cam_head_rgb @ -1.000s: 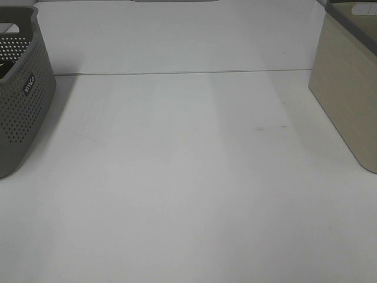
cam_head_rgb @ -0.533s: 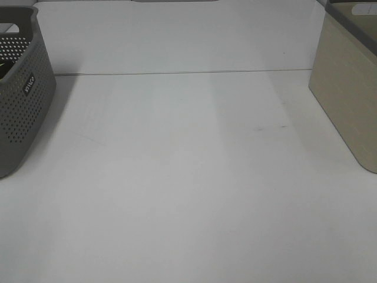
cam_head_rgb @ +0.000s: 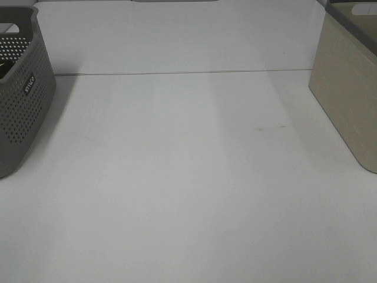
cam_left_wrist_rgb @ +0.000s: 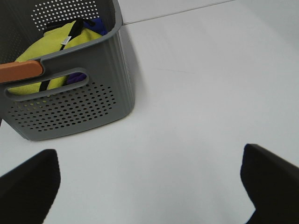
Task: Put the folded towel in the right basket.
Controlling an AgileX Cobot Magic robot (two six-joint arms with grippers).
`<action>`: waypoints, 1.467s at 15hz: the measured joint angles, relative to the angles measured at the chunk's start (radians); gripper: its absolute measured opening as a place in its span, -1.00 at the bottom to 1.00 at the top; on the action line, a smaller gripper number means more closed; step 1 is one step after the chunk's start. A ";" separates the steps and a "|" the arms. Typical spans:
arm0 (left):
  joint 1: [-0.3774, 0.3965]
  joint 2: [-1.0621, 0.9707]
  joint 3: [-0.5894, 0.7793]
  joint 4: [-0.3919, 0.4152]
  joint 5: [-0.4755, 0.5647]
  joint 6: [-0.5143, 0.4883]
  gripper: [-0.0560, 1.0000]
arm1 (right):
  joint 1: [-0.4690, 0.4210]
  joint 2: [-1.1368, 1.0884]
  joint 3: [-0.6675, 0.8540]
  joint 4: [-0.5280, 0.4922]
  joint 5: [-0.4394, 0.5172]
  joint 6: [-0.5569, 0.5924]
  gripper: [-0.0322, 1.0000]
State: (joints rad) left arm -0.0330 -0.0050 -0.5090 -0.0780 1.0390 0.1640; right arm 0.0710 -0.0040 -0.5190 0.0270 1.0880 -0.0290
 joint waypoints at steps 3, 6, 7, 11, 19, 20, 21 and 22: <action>0.000 0.000 0.000 0.000 0.000 0.000 0.97 | 0.000 0.000 0.000 0.000 0.000 0.000 0.68; 0.000 0.000 0.000 0.000 0.000 0.000 0.97 | 0.000 0.000 0.000 0.000 0.000 0.000 0.68; 0.000 0.000 0.000 0.000 0.000 0.000 0.97 | 0.000 0.000 0.000 0.000 0.000 0.000 0.68; 0.000 0.000 0.000 0.000 0.000 0.000 0.97 | -0.034 0.000 0.000 0.000 -0.001 0.000 0.68; 0.000 0.000 0.000 0.000 0.000 0.000 0.97 | -0.066 0.000 0.000 0.000 -0.002 0.000 0.68; 0.000 0.000 0.000 0.000 0.000 0.000 0.97 | -0.066 0.000 0.000 0.000 -0.002 0.000 0.68; 0.000 0.000 0.000 0.000 0.000 0.000 0.97 | -0.066 0.000 0.000 0.000 -0.002 0.000 0.68; 0.000 0.000 0.000 0.000 0.000 0.000 0.97 | -0.066 0.000 0.000 0.000 -0.002 0.000 0.68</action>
State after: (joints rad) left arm -0.0330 -0.0050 -0.5090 -0.0780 1.0390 0.1640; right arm 0.0050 -0.0040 -0.5190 0.0270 1.0860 -0.0290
